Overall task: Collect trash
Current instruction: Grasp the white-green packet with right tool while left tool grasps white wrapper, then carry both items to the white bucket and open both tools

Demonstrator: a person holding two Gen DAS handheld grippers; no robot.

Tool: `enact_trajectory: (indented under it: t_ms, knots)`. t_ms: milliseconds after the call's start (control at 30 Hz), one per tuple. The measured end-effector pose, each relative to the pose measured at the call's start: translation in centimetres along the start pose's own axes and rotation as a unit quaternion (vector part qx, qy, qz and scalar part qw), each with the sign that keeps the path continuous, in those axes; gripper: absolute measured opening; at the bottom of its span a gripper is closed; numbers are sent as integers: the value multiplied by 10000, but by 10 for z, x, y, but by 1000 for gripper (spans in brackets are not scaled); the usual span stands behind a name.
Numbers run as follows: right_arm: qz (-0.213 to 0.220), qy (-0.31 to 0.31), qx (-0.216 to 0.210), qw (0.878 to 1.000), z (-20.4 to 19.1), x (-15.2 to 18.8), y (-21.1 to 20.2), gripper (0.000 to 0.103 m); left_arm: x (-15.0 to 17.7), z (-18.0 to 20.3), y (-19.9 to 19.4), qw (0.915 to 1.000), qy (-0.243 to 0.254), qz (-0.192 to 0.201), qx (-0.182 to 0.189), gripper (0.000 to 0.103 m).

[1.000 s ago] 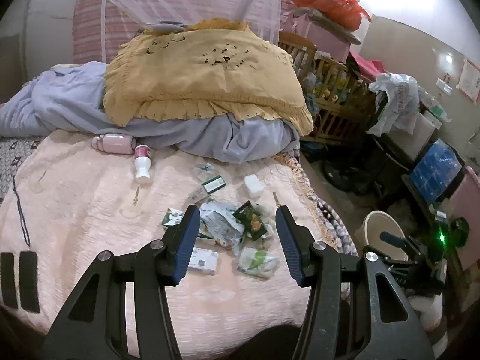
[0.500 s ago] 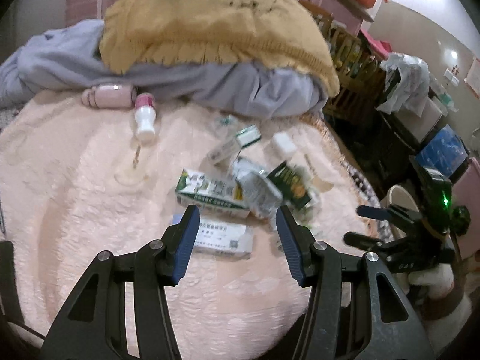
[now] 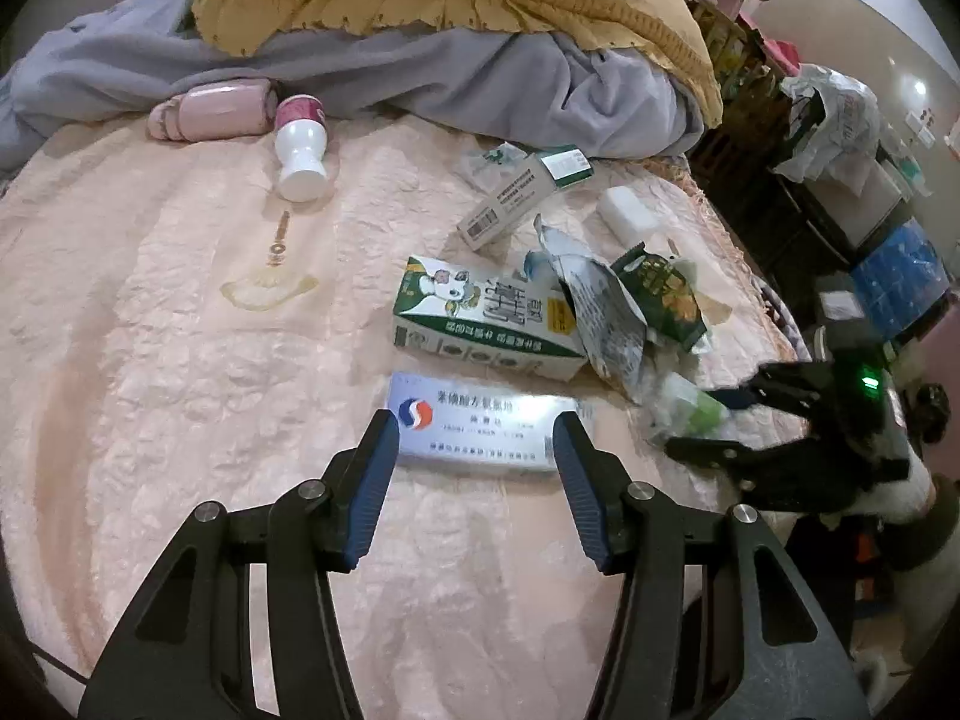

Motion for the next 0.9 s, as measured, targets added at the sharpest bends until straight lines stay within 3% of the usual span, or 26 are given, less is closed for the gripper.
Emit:
enact_trajectory:
  t_ms: [200, 467, 567, 667, 800, 900]
  knots:
    - [606, 551, 70, 9966, 14, 17, -58, 39, -17, 24, 32, 9998, -48, 96, 183, 57]
    - [1096, 1084, 314, 9876, 23, 40, -110, 39, -21, 42, 88, 9990, -324, 30, -293, 57]
    - [1271, 1326, 374, 9823, 33, 50, -125, 39, -28, 44, 93, 9982, -429, 281, -303, 55]
    - [1383, 1509, 441, 9778, 40, 61, -138, 39, -33, 44, 96, 9973, -684, 270, -65, 11]
    - [1537, 1657, 520, 9727, 53, 71, -159, 39, -37, 54, 78, 9963, -725, 444, 130, 2]
    - [1719, 1710, 586, 9684, 62, 76, -175, 39, -45, 67, 44, 9957, -583, 656, 300, 2]
Point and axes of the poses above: each gripper's, at about its wrist camera, not at the fingertips, and y roughly the way its jaws point, z to its right, x to its underside, the point moved 4 cm from there along y, roughly the way its jaws point, and after that the axes turned 11 degrees about z, right-handed, at the moved point
